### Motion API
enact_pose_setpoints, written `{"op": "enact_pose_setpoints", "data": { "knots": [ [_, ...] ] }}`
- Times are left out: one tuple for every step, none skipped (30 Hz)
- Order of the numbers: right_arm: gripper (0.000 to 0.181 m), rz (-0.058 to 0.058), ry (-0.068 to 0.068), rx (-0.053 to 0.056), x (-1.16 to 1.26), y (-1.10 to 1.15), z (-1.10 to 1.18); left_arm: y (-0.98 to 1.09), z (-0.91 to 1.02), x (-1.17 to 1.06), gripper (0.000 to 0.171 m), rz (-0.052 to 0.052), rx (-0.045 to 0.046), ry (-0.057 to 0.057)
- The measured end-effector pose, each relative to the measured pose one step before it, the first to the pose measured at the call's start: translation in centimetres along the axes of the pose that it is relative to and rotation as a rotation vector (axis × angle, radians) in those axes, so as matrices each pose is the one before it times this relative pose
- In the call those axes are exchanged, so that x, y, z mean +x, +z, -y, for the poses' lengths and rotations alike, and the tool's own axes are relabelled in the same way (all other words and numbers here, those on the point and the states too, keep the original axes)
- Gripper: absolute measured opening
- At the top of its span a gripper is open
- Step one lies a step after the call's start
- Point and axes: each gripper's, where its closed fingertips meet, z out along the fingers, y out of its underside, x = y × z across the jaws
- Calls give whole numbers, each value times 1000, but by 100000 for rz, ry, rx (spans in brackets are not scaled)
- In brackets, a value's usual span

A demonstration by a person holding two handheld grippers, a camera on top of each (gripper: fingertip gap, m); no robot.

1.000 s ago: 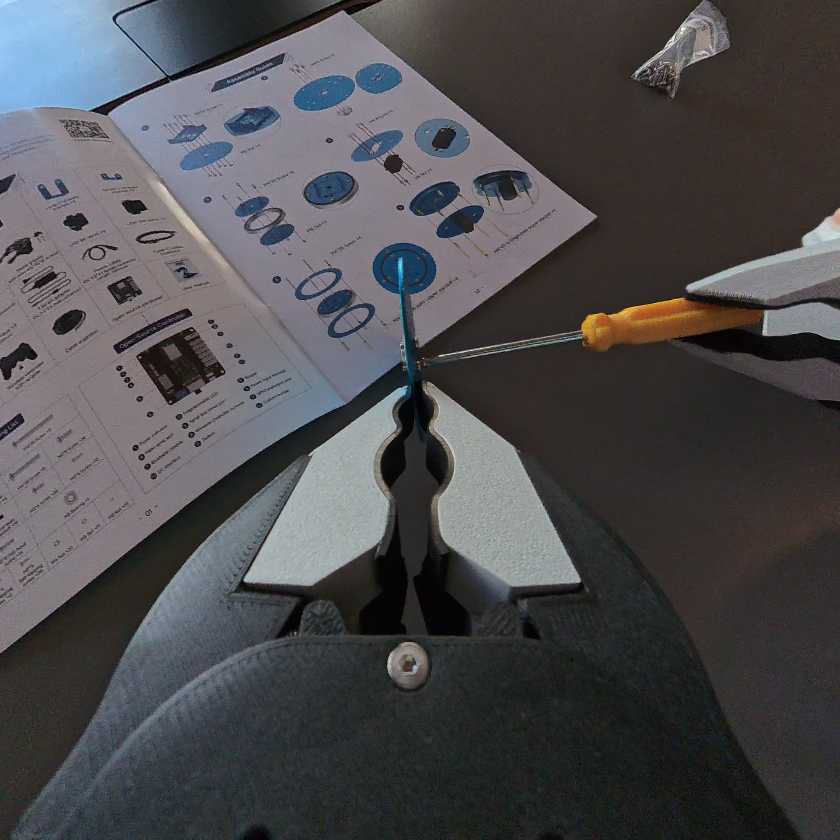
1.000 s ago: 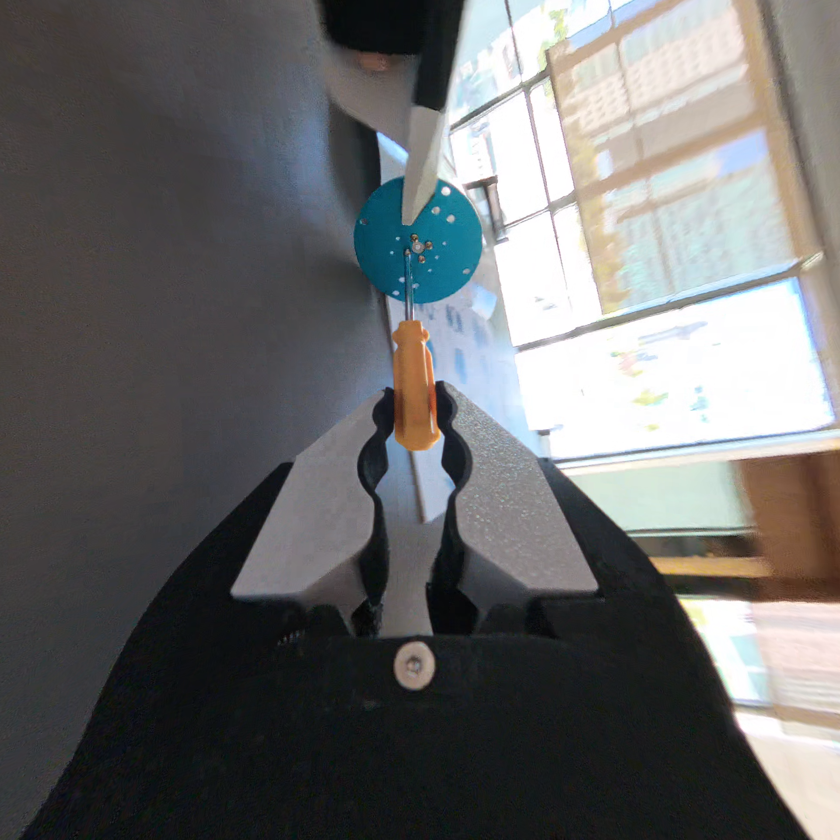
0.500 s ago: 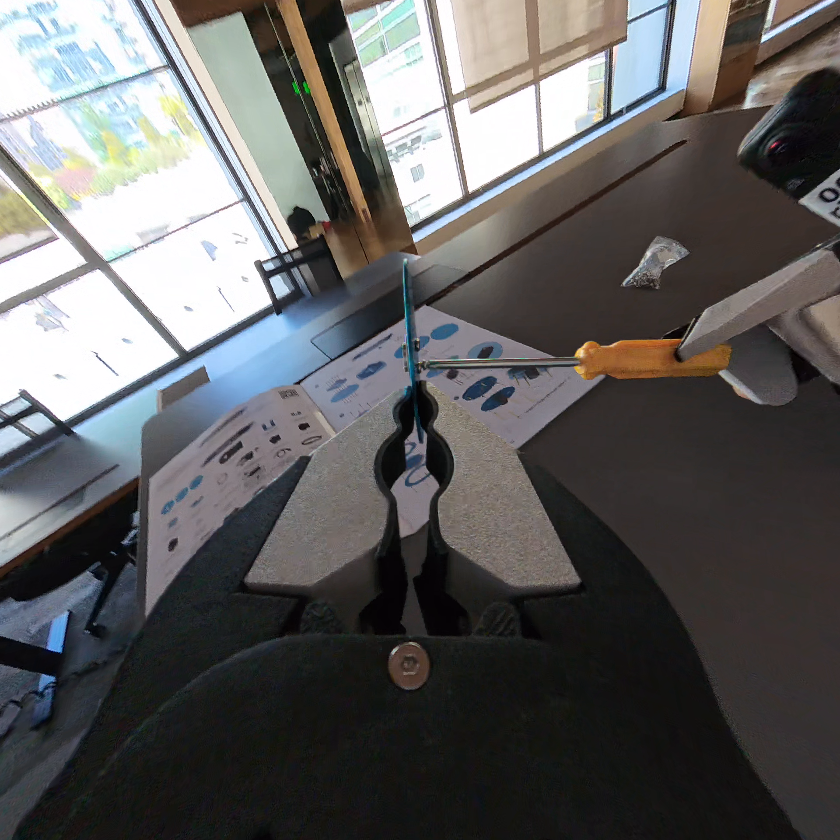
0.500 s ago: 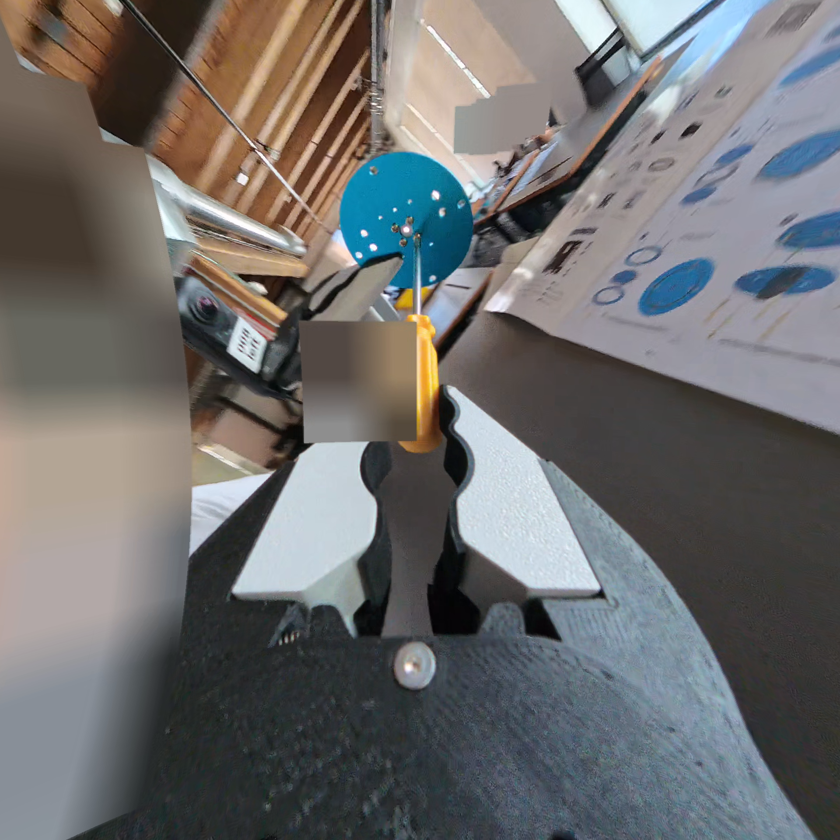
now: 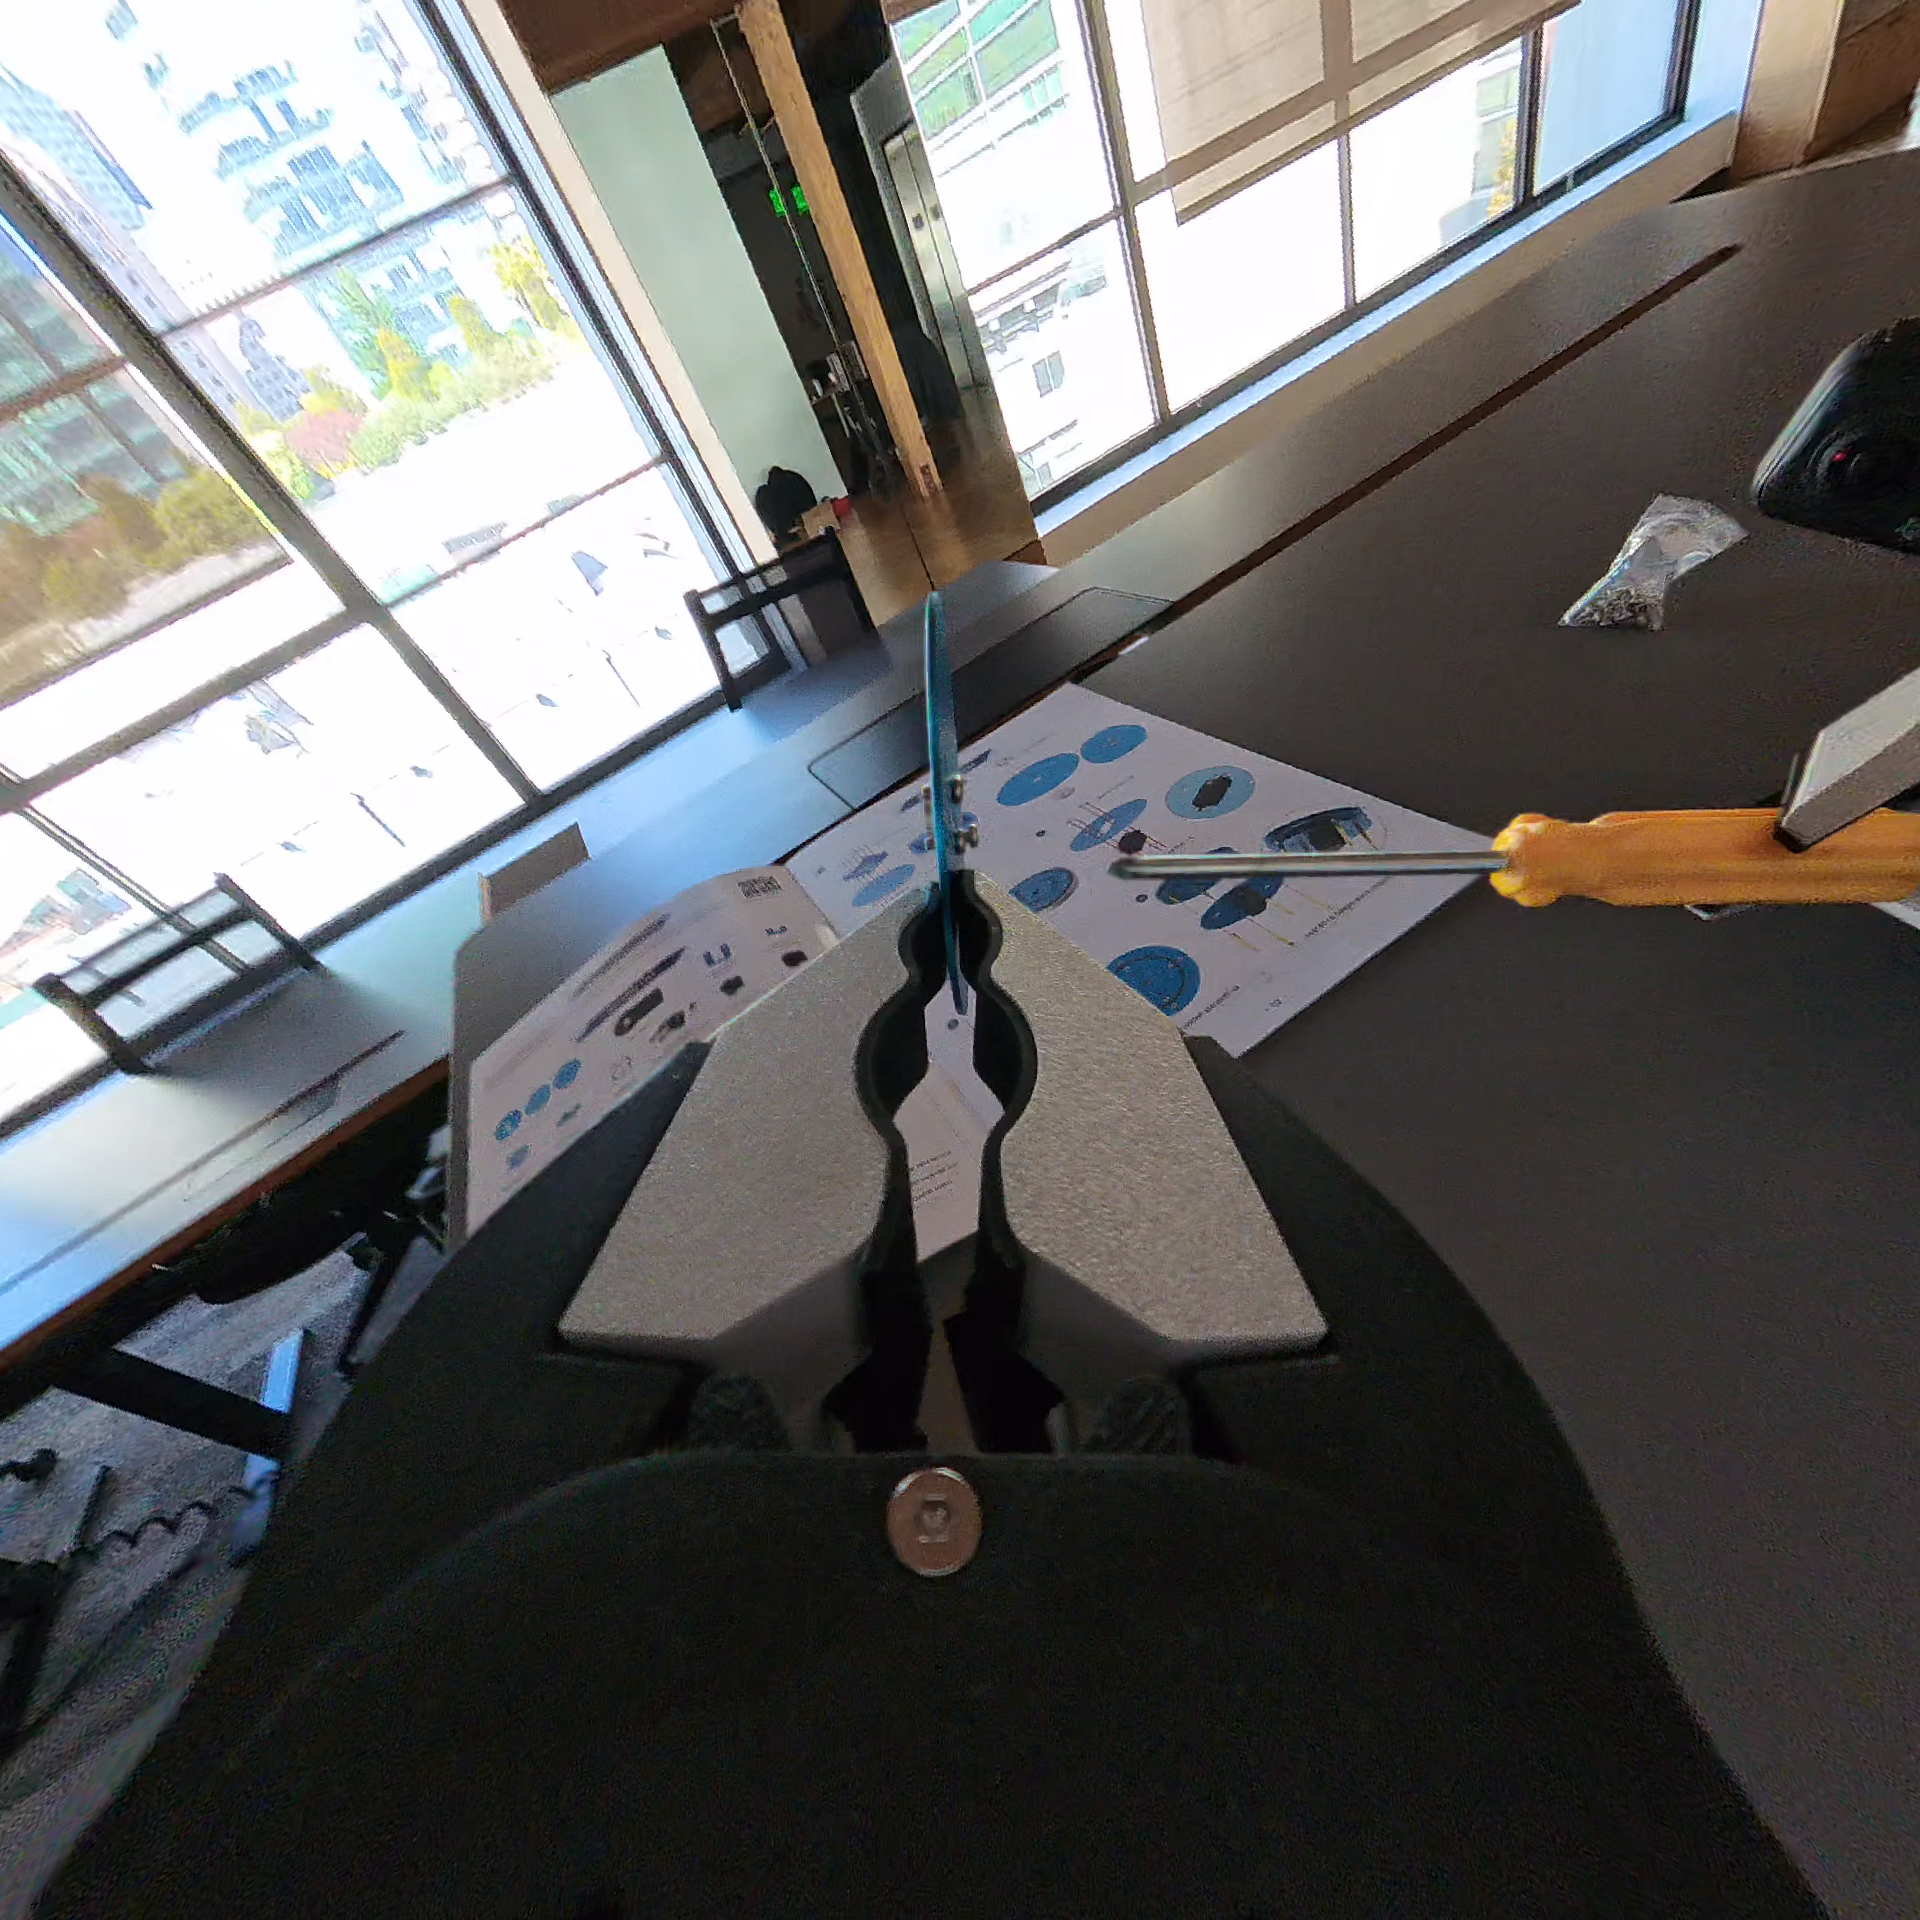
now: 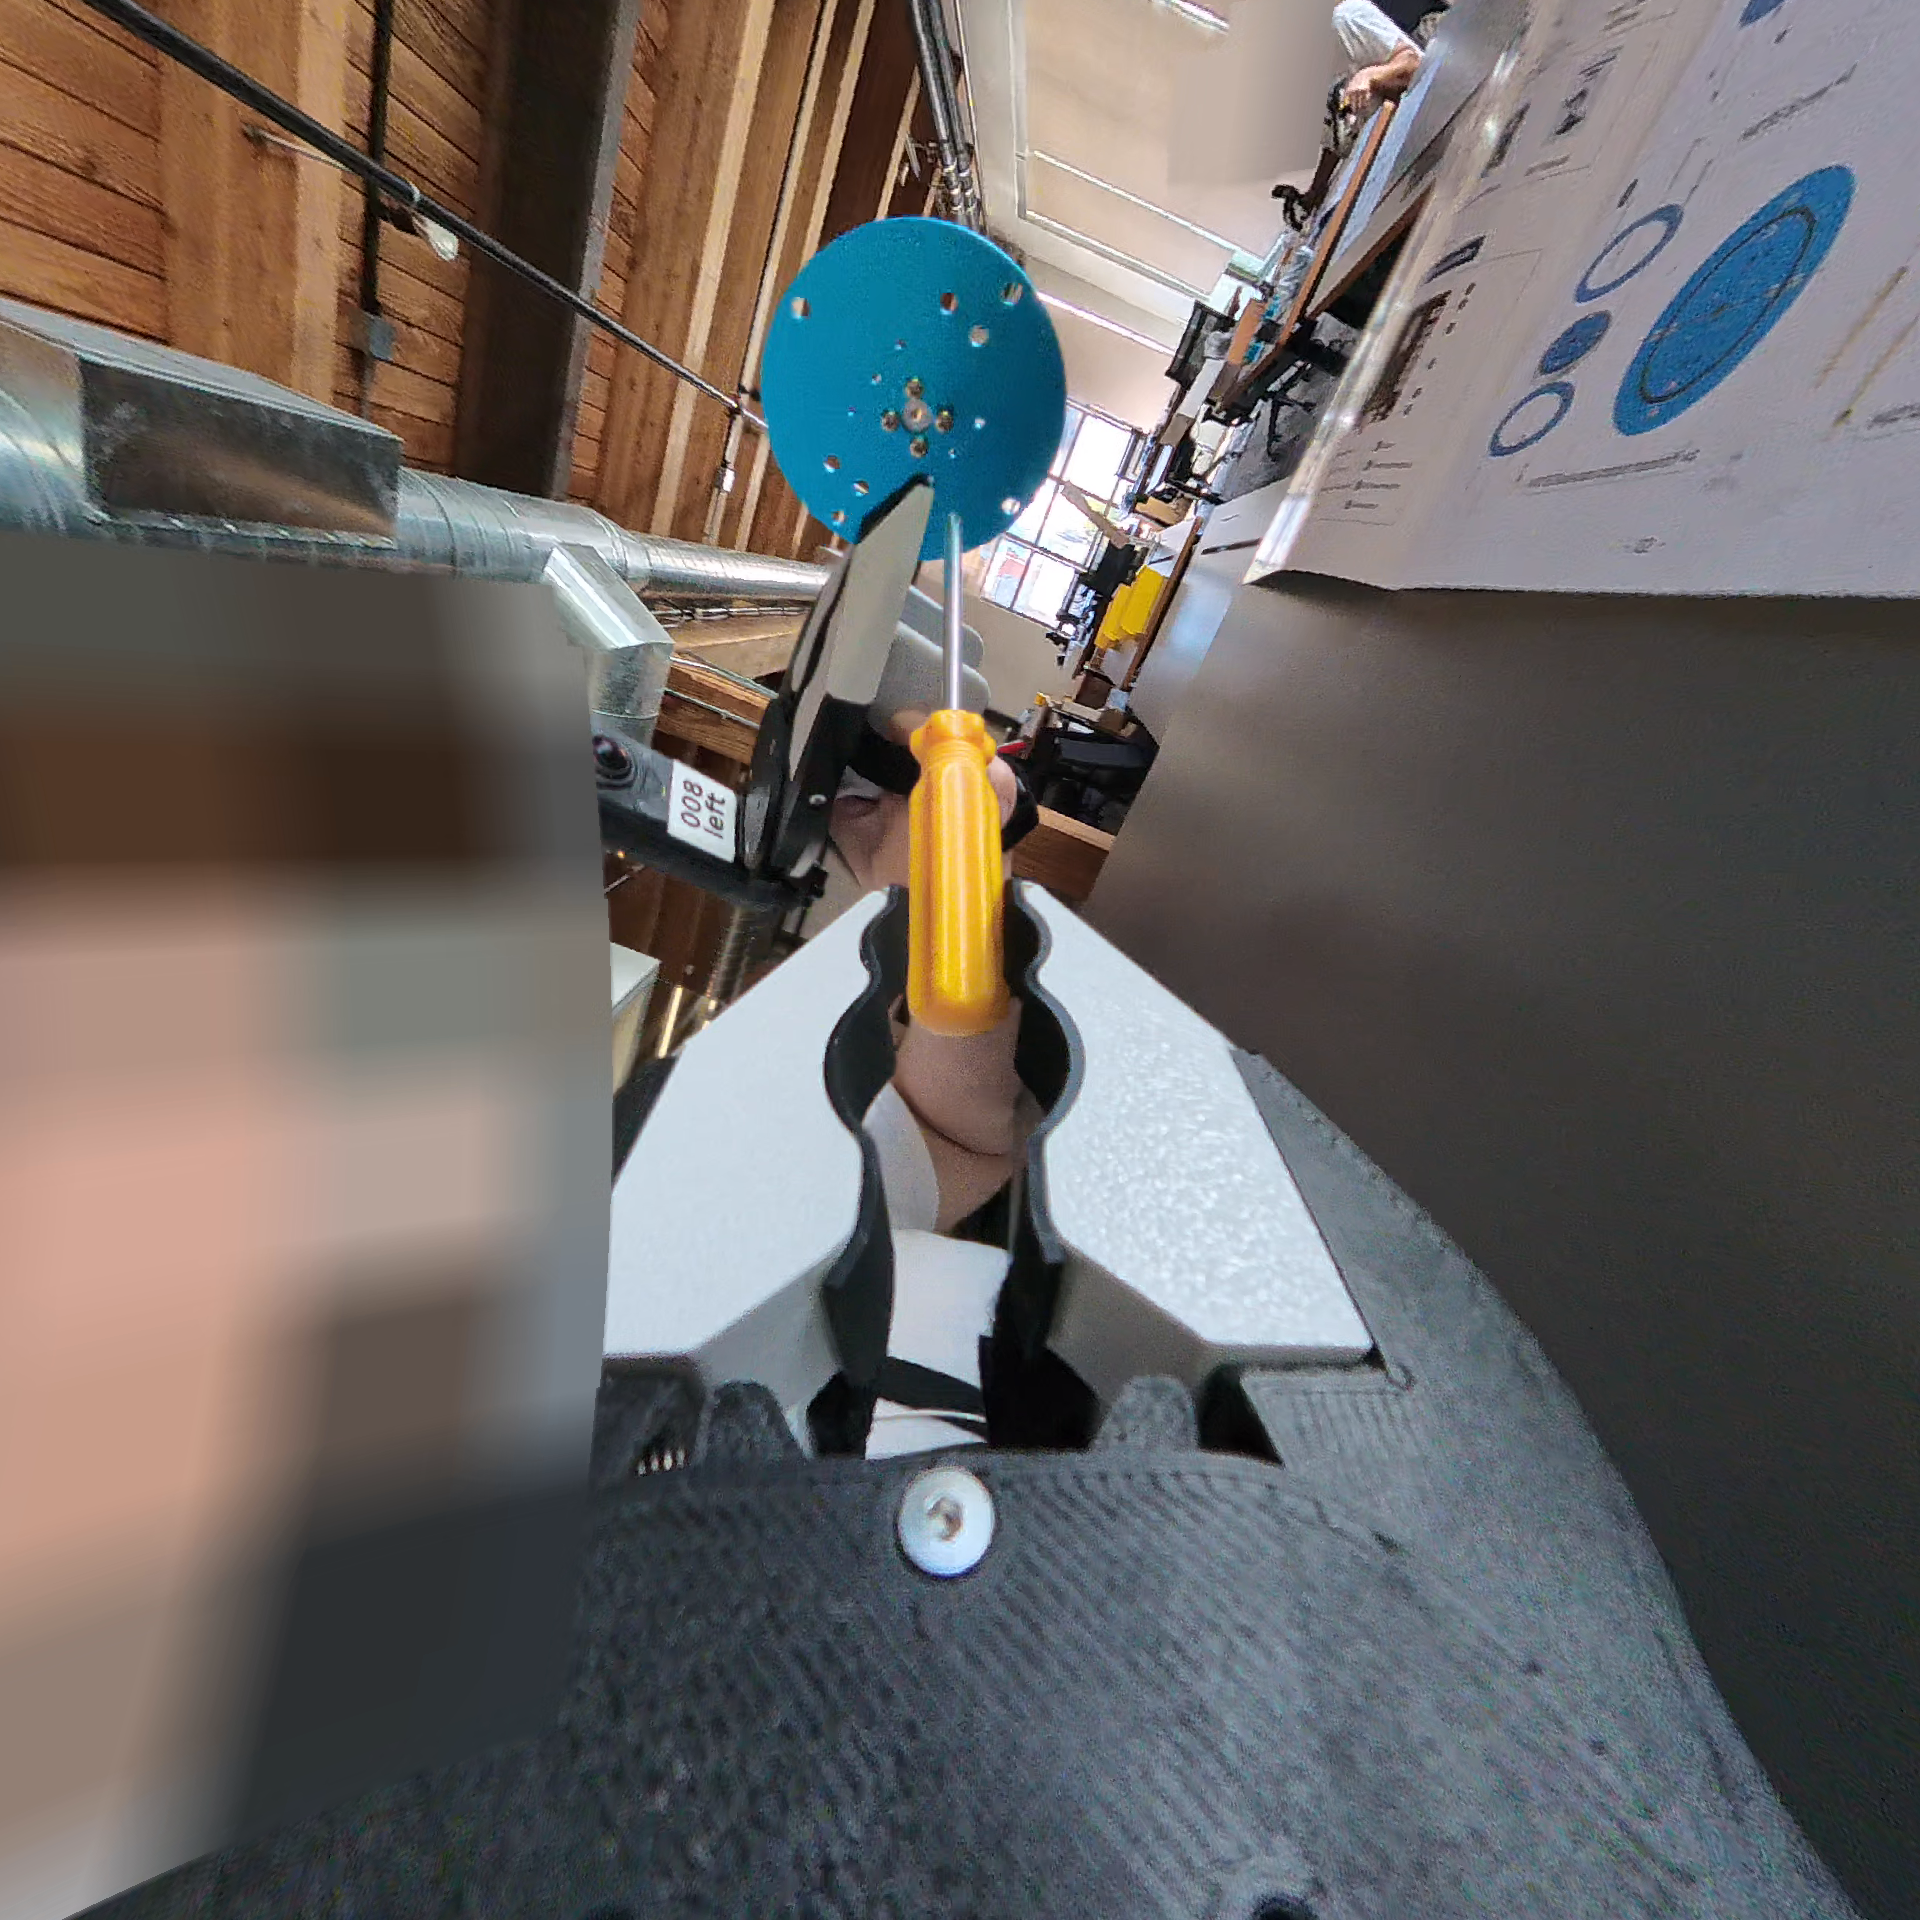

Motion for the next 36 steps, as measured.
{"op": "enact_pose_setpoints", "data": {
  "knots": [
    [16,-1214,-4865,-284,-125,-58,157,161,-627,-86,0,-3249,-3385,-5211],
    [16,-2322,-8915,-367,-164,-98,274,222,-723,70,0,-3910,-3630,-5586],
    [17,-4605,-13507,-1093,-42,-151,314,241,-711,202,0,-4414,-3354,-5450],
    [16,-8536,-18635,-2257,354,-247,294,259,-725,187,0,-4034,-3322,-4907],
    [17,-11208,-23295,-3117,623,-331,213,314,-850,162,0,-3393,-4195,-3689],
    [17,-13394,-24214,-4311,891,-352,8,393,-1023,195,0,-3277,-5544,-2886],
    [17,-12659,-22720,-3523,734,-288,-17,394,-893,206,0,-3088,-4634,-2805],
    [17,-8969,-20746,-2355,130,-144,-31,386,-809,140,0,-2303,-4145,-2312],
    [17,-5485,-17613,-2181,-407,19,-76,354,-629,139,0,-1727,-3247,-1249],
    [17,-3845,-13915,-2588,-583,155,-107,277,-413,144,0,-1229,-1880,-670],
    [17,-1917,-11283,-2501,-744,217,-79,220,-390,144,0,-762,-2082,-105],
    [17,-2053,-9933,-1623,-588,207,31,132,-227,118,0,-5,-1144,698],
    [17,-3360,-9456,-1844,-238,141,10,83,-137,86,0,577,-667,1247],
    [17,-3596,-9004,-2624,-70,124,-93,75,-213,116,0,534,-1484,1393],
    [17,-3044,-7701,-2761,-78,96,-92,78,-180,115,0,386,-1105,1131],
    [17,-1562,-6326,-1746,-260,46,99,73,-110,104,0,263,-476,835],
    [17,-169,-5710,-1218,-447,36,180,107,-190,118,0,-133,-1028,531],
    [17,-487,-5130,-1541,-403,69,115,125,-189,116,0,-484,-947,-20],
    [17,-954,-4024,-2076,-251,100,-15,97,-77,82,0,-525,-169,-414],
    [17,-36,-2653,-1723,-266,90,-12,18,23,8,0,-176,232,-280],
    [17,-124,-891,-945,-155,73,-6,-17,-36,-4,0,-162,-289,-59],
    [17,-45,139,-443,-62,42,5,-26,-28,-8,0,-174,-116,-188],
    [17,125,480,35,-16,26,15,-14,-20,-7,0,-128,19,-166],
    [17,-184,772,-53,71,8,-16,-18,-16,-13,0,-87,-49,-99],
    [17,-388,761,-201,139,16,-45,3,-12,-3,0,-86,-37,-105],
    [17,-127,545,-215,91,18,-19,-1,0,-1,0,-79,-9,-149],
    [17,27,490,274,44,5,35,4,4,-2,0,-27,7,-51],
    [17,179,550,197,-1,19,38,12,9,15,0,1,14,48],
    [17,193,394,135,-25,14,34,6,-8,19,0,40,34,89],
    [17,62,154,395,-9,-5,66,15,-1,12,0,67,23,66],
    [17,9,-17,192,7,-15,56,-1,2,-6,0,90,34,26],
    [17,-10,-28,-253,1,15,-34,9,10,1,0,6,31,46],
    [17,259,130,-69,-32,30,-27,19,4,43,0,-155,35,-53],
    [17,150,436,113,0,19,-9,17,-1,22,0,-43,-6,28],
    [17,106,187,35,19,7,-8,8,18,28,0,115,33,272],
    [17,201,-3,-461,-26,38,-82,10,-1,25,0,225,-33,415]
  ]
}}
